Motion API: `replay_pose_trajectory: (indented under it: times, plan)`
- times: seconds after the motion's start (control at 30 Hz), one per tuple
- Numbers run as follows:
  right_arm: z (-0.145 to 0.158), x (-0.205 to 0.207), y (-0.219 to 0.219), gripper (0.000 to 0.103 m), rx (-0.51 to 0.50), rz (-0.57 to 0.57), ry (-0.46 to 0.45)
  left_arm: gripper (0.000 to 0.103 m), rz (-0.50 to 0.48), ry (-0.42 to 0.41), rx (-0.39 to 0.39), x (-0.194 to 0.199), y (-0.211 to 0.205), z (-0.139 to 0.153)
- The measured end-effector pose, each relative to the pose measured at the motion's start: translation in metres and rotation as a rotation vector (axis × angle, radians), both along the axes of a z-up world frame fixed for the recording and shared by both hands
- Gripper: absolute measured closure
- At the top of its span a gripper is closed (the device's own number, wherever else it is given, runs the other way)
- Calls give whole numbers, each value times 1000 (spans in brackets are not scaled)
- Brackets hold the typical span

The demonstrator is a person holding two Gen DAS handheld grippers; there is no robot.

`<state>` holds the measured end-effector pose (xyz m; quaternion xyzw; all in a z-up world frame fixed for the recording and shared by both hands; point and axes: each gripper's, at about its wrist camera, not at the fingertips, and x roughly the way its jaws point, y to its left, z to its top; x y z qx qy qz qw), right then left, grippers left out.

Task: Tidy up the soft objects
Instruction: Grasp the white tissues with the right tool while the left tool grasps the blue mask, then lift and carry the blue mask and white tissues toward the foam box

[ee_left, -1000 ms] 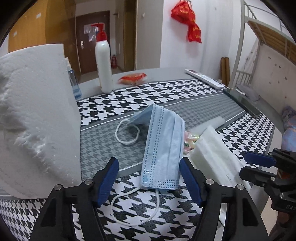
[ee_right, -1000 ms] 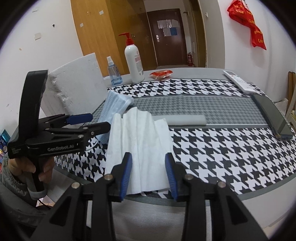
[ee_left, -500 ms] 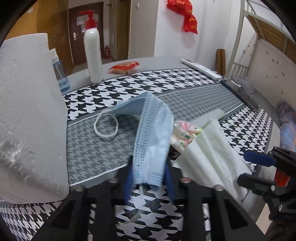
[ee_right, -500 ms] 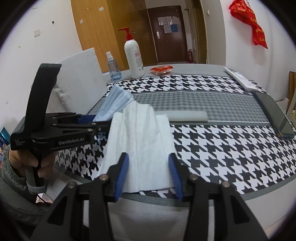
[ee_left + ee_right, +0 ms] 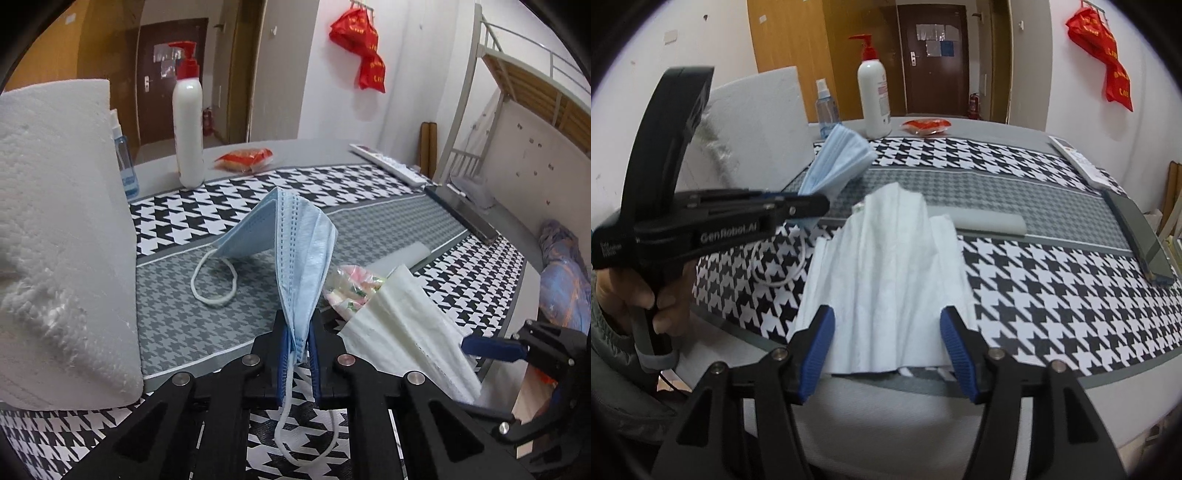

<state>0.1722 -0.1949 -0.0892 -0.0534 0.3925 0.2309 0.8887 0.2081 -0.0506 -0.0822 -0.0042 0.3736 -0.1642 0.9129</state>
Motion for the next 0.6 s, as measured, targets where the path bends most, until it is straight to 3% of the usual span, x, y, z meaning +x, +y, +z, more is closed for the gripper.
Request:
replay_pose_trajectory:
  times: [0.27,0.33,0.47,0.6]
  plan:
    - [-6,-3,11,39,-69,0,-6,92,1,-49,-15,-12,8,8]
    - [-6,-4,13,53,-88,1,-22,92,6,-61,-17,-16,11,10]
    - [-4,-4,13,97,-95,17,-8,92,15,-71,-19,-19,14,12]
    - [4,-10,5,97,-27,48,-15,92,21,-85,-20,-22,15,15]
